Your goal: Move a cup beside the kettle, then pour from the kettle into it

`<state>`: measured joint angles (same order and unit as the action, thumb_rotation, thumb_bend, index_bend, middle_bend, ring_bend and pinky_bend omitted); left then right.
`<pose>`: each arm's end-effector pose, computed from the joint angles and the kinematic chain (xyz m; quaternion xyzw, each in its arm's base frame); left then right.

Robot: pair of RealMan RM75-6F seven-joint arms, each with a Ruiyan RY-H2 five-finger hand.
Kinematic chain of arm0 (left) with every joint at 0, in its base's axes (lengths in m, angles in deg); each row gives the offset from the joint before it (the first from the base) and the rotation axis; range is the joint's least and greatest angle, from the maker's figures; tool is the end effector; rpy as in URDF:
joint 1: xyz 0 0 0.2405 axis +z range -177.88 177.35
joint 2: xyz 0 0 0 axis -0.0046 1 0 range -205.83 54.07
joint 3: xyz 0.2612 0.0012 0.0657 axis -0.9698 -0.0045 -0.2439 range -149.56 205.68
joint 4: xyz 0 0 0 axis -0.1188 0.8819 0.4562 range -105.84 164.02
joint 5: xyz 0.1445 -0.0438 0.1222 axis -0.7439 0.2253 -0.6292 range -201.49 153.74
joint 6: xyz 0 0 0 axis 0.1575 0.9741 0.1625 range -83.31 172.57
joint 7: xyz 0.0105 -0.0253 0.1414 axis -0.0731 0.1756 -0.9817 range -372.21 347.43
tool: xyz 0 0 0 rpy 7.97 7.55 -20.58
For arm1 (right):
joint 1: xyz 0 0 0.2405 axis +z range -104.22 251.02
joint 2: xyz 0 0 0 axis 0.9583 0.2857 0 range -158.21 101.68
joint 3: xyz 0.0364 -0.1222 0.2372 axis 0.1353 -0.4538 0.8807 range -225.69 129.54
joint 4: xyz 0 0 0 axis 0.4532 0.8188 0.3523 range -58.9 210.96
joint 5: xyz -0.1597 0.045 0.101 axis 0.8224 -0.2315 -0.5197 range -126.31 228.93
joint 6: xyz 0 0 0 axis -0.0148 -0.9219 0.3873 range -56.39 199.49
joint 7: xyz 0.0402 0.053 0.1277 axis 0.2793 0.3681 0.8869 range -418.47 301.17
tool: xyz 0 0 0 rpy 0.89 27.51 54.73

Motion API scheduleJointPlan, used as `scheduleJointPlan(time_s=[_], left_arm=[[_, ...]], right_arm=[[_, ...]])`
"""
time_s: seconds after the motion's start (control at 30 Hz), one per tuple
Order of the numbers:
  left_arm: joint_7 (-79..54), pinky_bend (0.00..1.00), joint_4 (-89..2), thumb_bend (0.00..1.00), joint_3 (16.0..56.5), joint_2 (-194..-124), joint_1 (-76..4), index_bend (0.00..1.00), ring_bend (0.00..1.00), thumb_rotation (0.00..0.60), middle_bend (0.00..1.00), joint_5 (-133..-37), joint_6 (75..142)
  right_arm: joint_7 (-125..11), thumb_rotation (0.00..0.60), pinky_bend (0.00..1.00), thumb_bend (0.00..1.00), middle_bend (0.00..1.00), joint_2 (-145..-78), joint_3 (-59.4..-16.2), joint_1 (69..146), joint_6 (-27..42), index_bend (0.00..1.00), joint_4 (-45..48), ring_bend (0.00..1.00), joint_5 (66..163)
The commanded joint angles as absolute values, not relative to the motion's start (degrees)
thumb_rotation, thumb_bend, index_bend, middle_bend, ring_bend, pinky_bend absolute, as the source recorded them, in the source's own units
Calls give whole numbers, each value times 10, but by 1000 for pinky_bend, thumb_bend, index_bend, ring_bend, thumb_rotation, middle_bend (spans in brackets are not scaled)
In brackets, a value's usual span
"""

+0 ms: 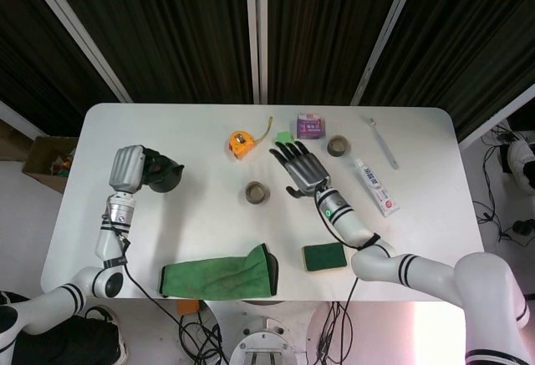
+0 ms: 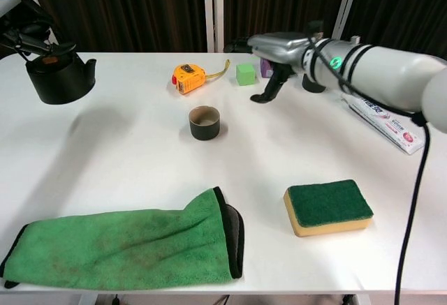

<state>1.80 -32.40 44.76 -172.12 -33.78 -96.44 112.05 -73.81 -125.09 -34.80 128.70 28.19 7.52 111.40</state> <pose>-0.2380 0.3724 0.0400 -0.5341 -0.4582 -0.5336 0.4691 -0.1066 -0.4053 -0.0418 0.7751 -0.3638 0.3548 0.3755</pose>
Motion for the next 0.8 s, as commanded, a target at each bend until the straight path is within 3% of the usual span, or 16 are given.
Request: scheduleJointPlan(time_s=[0.03,0.33,0.8], left_arm=[[0,711,-331,348,444,-1721,-344,1000,1000,600,1000,-966,1115],[-59,711,-351,350,442,-1731,-366,1000,1000,600,1000,-967,1101],[-105,711,-353,351,440,-1765,-405,1000,1000,600,1000,-974,1082]], right_arm=[[-701,600,0,275,0,-1151,-356,1214,206,0,-22,0,1139],[-611,600,0,274,0,-1017,-379,1082,70,0,-126,0,1190],[-518,600,0,273,0,-982,-424,941,-55,0,-150,0,1245]])
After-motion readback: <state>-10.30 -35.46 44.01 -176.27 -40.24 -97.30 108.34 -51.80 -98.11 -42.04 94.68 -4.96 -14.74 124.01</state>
